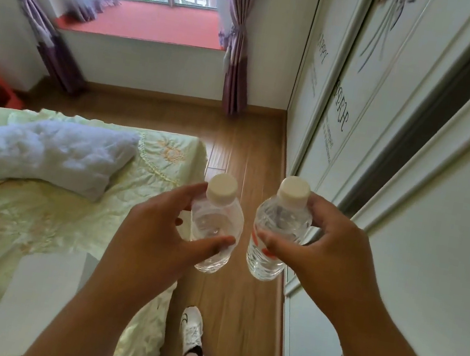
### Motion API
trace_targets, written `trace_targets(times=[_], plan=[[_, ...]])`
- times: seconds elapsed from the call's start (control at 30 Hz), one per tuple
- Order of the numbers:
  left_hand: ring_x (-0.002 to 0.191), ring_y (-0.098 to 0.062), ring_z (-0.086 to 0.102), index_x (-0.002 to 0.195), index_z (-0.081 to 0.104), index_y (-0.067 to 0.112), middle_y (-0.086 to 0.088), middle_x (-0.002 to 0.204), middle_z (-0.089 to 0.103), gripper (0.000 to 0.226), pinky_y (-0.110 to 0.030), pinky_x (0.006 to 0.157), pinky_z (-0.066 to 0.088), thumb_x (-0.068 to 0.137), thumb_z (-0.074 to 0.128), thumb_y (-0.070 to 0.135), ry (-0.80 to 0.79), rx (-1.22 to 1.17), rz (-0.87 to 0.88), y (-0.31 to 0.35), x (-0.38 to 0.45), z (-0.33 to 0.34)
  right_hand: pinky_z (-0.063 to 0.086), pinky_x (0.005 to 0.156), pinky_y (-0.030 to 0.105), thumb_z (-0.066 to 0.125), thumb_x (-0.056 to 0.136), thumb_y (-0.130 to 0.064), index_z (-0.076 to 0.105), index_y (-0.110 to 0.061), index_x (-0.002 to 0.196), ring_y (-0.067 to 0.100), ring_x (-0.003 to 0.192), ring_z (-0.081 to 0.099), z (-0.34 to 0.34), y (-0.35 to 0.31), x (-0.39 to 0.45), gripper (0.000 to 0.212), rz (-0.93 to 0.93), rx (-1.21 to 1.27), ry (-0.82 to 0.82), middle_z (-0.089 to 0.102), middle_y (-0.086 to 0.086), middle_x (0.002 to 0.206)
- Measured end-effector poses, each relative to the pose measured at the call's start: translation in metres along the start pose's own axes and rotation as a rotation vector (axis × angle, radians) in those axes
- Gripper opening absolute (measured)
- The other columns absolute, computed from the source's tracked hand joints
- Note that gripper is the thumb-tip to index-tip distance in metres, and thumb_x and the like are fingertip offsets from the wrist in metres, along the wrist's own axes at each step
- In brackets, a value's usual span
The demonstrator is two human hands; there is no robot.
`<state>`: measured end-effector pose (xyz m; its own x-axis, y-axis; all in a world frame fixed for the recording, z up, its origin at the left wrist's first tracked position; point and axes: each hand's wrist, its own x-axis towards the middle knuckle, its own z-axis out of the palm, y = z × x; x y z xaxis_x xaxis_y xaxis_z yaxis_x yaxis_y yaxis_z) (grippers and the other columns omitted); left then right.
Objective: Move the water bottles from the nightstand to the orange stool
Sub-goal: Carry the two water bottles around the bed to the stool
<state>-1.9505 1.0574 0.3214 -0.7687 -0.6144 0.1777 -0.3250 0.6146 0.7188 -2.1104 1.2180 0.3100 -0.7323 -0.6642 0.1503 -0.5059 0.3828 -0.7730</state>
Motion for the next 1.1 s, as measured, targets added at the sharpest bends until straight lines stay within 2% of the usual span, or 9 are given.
trace_targets(times=[0.13,0.2,0.27,0.37,0.47,0.67,0.77,0.97,1.1], plan=[[0.098,0.015,0.057,0.12,0.055,0.056,0.04,0.104,0.061,0.066,-0.008,0.076,0.045,0.06,0.083,0.056,-0.036,-0.034,0.049,-0.008,0.038,0.008,0.056,0.081,0.016,0.071,0.064,-0.068,0.057,-0.038,0.132,0.002,0.093,0.067,0.001,0.007,0.024,0.077,0.049,-0.047,0.015,0.068,-0.02,0.117],[0.096,0.019,0.055,0.113,0.051,0.061,0.045,0.105,0.057,0.063,-0.001,0.074,0.041,0.06,0.084,0.054,-0.052,-0.063,0.066,-0.012,0.062,0.008,0.06,0.085,0.029,0.074,0.065,-0.066,0.058,-0.036,0.134,0.006,0.1,0.068,0.003,0.008,0.042,0.076,0.069,-0.06,0.034,0.068,-0.018,0.12],[0.096,0.021,0.054,0.111,0.049,0.062,0.045,0.103,0.058,0.062,0.001,0.074,0.04,0.06,0.084,0.053,-0.069,-0.082,0.078,-0.019,0.088,0.007,0.06,0.086,0.034,0.076,0.067,-0.064,0.057,-0.036,0.135,0.009,0.102,0.068,0.007,0.007,0.062,0.077,0.081,-0.089,0.049,0.068,-0.017,0.122],[0.097,0.019,0.055,0.118,0.051,0.057,0.039,0.1,0.062,0.066,-0.005,0.07,0.044,0.06,0.082,0.057,-0.069,-0.097,0.097,-0.03,0.128,-0.002,0.06,0.084,0.032,0.073,0.064,-0.067,0.056,-0.036,0.136,0.01,0.1,0.067,0.012,-0.002,0.094,0.079,0.091,-0.126,0.085,0.067,-0.017,0.122],[0.094,0.016,0.055,0.128,0.051,0.051,0.036,0.107,0.059,0.073,-0.008,0.072,0.04,0.061,0.08,0.06,-0.066,-0.089,0.12,-0.042,0.167,-0.014,0.056,0.086,0.025,0.071,0.062,-0.068,0.057,-0.036,0.135,0.007,0.103,0.064,0.024,-0.011,0.131,0.081,0.101,-0.136,0.134,0.066,-0.017,0.123],[0.089,0.018,0.052,0.125,0.045,0.055,0.038,0.103,0.053,0.073,-0.006,0.07,0.035,0.06,0.077,0.063,-0.064,-0.058,0.134,-0.079,0.227,-0.038,0.048,0.086,0.012,0.076,0.065,-0.063,0.057,-0.034,0.132,0.002,0.103,0.062,0.068,-0.02,0.186,0.075,0.119,-0.098,0.158,0.066,-0.018,0.12],[0.088,0.019,0.054,0.121,0.043,0.058,0.042,0.099,0.053,0.071,-0.004,0.069,0.037,0.06,0.079,0.06,-0.067,-0.055,0.104,-0.098,0.243,-0.046,0.04,0.069,-0.002,0.077,0.065,-0.062,0.057,-0.035,0.131,-0.005,0.097,0.061,0.086,-0.023,0.203,0.074,0.135,-0.107,0.113,0.066,-0.02,0.117],[0.096,0.021,0.053,0.119,0.049,0.055,0.04,0.098,0.057,0.07,-0.006,0.07,0.041,0.059,0.083,0.056,-0.014,-0.076,0.051,-0.134,0.266,-0.066,0.042,0.069,-0.001,0.079,0.066,-0.061,0.057,-0.036,0.131,-0.002,0.1,0.062,0.109,-0.035,0.245,0.072,0.09,-0.11,0.056,0.067,-0.02,0.118],[0.096,0.011,0.058,0.126,0.056,0.047,0.032,0.105,0.062,0.072,-0.013,0.077,0.046,0.06,0.084,0.055,0.018,-0.046,0.012,-0.146,0.276,-0.074,0.04,0.067,-0.004,0.082,0.067,-0.056,0.057,-0.035,0.13,-0.013,0.095,0.057,0.123,-0.041,0.274,0.07,0.049,-0.097,0.031,0.065,-0.021,0.115]])
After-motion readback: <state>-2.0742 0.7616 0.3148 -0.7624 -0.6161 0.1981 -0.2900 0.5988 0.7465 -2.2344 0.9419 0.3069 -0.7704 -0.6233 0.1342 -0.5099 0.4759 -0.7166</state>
